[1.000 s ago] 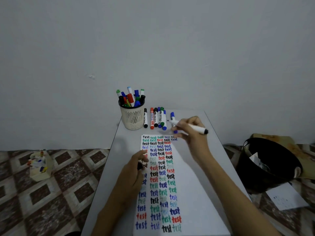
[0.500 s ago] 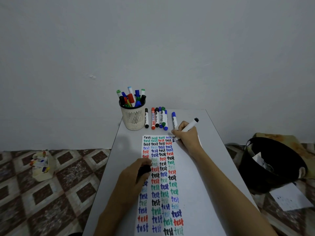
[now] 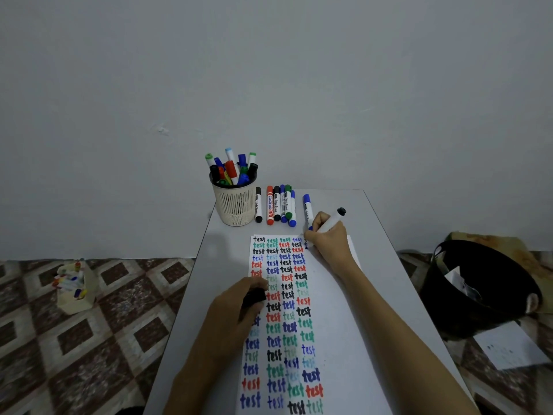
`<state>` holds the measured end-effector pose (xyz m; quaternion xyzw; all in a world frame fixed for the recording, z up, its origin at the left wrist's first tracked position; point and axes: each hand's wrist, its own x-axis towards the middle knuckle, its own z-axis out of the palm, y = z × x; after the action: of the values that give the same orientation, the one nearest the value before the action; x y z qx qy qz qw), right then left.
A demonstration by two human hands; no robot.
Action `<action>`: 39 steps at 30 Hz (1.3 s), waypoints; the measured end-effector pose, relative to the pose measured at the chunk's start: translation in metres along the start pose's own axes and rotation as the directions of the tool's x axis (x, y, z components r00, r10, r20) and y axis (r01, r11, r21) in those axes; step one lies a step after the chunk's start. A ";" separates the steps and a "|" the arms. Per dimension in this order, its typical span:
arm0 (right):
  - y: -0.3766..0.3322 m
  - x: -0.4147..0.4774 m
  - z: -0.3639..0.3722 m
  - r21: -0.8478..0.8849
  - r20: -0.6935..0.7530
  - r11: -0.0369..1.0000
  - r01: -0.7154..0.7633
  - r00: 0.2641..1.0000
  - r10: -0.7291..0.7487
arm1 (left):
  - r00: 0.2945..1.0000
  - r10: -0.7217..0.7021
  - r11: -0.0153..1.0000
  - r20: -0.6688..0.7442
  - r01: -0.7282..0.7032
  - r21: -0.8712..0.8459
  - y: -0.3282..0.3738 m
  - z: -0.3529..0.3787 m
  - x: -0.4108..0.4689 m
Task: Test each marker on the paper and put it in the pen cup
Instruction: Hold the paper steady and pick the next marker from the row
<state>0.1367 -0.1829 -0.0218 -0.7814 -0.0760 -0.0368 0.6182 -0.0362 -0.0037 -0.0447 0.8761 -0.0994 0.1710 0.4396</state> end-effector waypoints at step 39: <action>-0.002 -0.003 -0.003 0.010 -0.087 1.000 -0.001 0.996 0.002 | 1.000 -0.010 1.000 0.006 0.010 -0.029 -0.002 -0.001 0.001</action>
<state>0.1331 -0.1856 -0.0195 -0.7762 -0.0486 -0.0698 0.6247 -0.0351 -0.0022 -0.0454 0.8707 -0.0986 0.1647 0.4527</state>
